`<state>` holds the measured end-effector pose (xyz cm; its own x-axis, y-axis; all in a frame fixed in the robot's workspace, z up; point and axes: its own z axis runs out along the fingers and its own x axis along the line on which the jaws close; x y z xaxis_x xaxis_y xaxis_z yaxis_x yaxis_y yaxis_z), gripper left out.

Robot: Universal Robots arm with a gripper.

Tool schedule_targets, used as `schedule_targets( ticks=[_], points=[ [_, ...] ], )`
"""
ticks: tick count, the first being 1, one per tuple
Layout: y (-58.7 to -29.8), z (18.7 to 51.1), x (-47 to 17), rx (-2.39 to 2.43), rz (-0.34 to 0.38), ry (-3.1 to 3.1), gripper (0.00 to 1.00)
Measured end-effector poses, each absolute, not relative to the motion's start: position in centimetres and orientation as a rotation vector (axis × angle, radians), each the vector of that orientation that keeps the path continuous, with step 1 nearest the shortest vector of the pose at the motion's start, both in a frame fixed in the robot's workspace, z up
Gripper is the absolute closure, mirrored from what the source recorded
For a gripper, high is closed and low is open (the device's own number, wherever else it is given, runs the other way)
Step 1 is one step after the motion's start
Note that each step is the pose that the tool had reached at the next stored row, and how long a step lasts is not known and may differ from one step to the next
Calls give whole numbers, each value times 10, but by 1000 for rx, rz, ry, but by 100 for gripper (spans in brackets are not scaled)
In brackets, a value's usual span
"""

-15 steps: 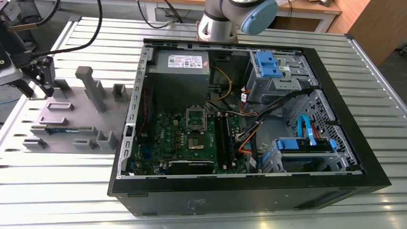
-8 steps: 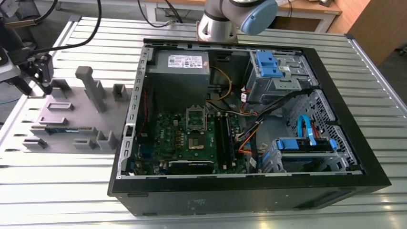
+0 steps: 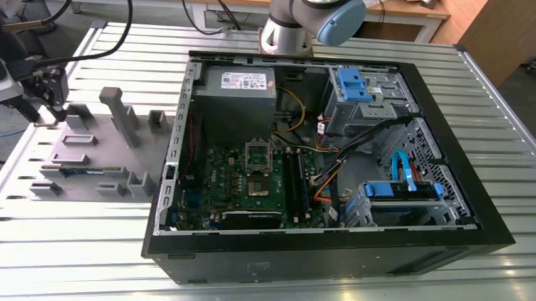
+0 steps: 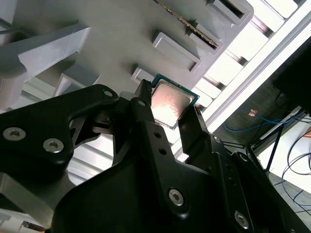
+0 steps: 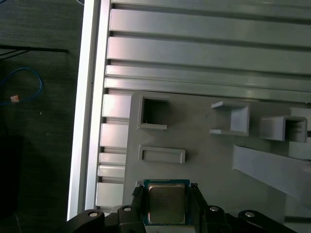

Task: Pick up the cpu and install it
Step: 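Pick up the cpu and move it towards the insertion slot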

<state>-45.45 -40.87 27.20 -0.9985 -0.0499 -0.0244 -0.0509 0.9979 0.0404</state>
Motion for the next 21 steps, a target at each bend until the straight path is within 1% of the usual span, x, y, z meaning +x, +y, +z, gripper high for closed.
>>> schedule_targets(
  ticks=[21],
  points=[
    [-409, 288, -455, -79, 64, 3117, 53]
  ],
)
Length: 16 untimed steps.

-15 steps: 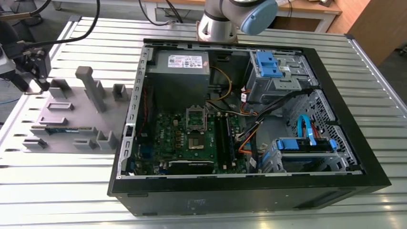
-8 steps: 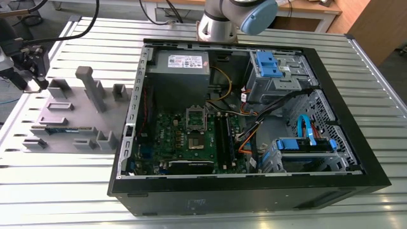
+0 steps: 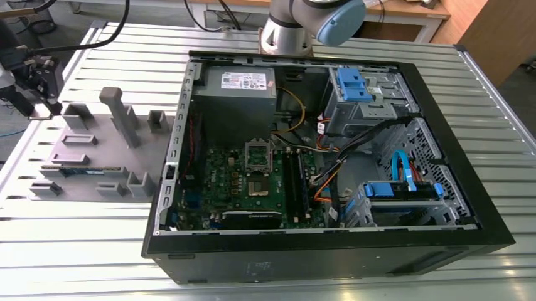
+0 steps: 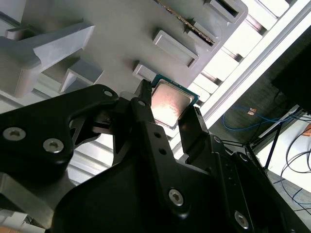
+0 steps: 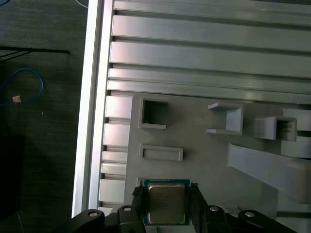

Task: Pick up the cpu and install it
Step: 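Pick up the cpu and move it towards the insertion slot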

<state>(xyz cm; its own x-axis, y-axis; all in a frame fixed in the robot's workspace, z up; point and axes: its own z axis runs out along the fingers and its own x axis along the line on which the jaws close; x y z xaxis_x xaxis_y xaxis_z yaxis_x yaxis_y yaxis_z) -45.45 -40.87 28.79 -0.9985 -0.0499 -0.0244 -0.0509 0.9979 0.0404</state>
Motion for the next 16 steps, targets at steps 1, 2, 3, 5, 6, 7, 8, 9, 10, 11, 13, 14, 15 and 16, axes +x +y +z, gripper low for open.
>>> schedule_targets(
  ticks=[1, 2, 3, 5, 6, 7, 8, 9, 10, 11, 13, 14, 15, 16],
  points=[
    [-409, 289, -454, -79, 64, 3117, 53],
    [-409, 289, -454, -79, 64, 3117, 53],
    [-409, 290, -454, -79, 64, 3117, 53],
    [-409, 292, -455, -79, 64, 3116, 53],
    [-409, 293, -454, -79, 64, 3117, 53],
    [-409, 293, -455, -79, 64, 3117, 53],
    [-409, 294, -454, -79, 64, 3117, 53],
    [-409, 295, -454, -79, 64, 3117, 53],
    [-409, 296, -454, -79, 64, 3117, 53],
    [-409, 297, -454, -79, 64, 3117, 53],
    [-409, 298, -454, -79, 64, 3116, 53],
    [-409, 299, -454, -79, 64, 3117, 53],
    [-409, 300, -454, -79, 64, 3117, 53],
    [-409, 301, -454, -79, 64, 3117, 53]
  ],
)
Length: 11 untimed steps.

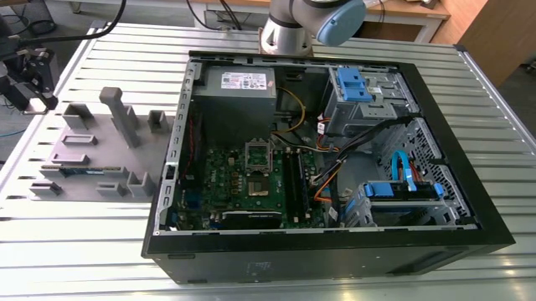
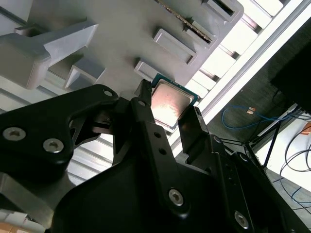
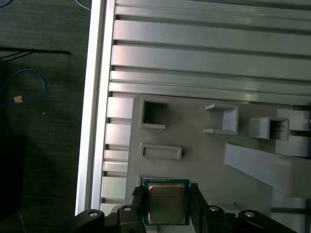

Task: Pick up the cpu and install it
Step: 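Pick up the cpu and move it towards the insertion slot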

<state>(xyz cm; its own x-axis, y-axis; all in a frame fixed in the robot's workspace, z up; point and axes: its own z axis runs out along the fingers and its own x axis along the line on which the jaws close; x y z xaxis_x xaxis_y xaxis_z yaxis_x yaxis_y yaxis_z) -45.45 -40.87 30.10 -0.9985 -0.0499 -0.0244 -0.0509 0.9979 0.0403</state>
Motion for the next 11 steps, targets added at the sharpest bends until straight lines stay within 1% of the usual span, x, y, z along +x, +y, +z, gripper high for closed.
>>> schedule_targets(
  ticks=[11],
  points=[
    [-409, 309, -454, -79, 64, 3117, 53]
  ],
)
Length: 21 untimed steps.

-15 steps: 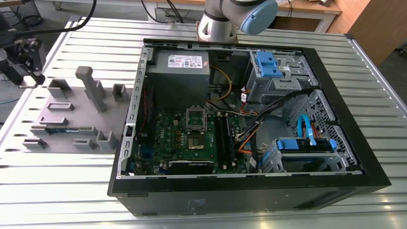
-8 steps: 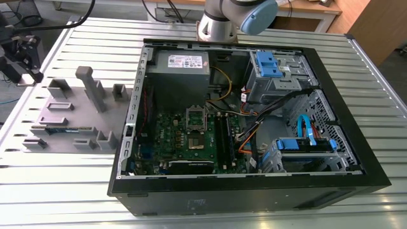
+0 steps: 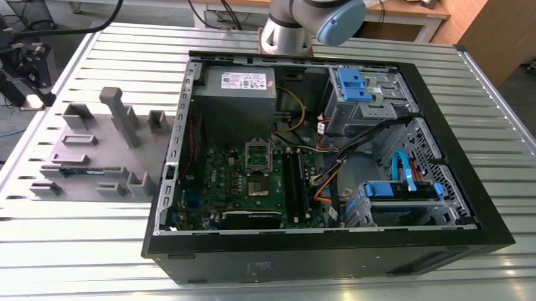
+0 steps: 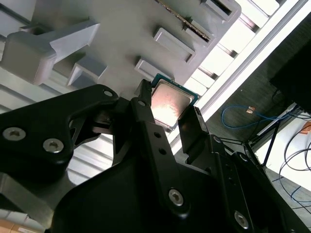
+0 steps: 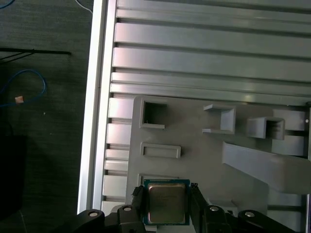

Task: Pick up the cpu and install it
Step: 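Pick up the cpu and move it towards the insertion slot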

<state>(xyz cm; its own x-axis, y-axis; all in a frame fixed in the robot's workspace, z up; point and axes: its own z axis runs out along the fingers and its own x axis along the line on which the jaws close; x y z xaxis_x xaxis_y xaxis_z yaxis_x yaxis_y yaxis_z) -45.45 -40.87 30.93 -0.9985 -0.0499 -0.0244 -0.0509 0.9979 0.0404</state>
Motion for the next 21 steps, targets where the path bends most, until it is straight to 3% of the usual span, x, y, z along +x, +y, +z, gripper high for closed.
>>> schedule_targets(
  ticks=[21],
  points=[
    [-409, 323, -455, -79, 64, 3117, 53]
  ],
)
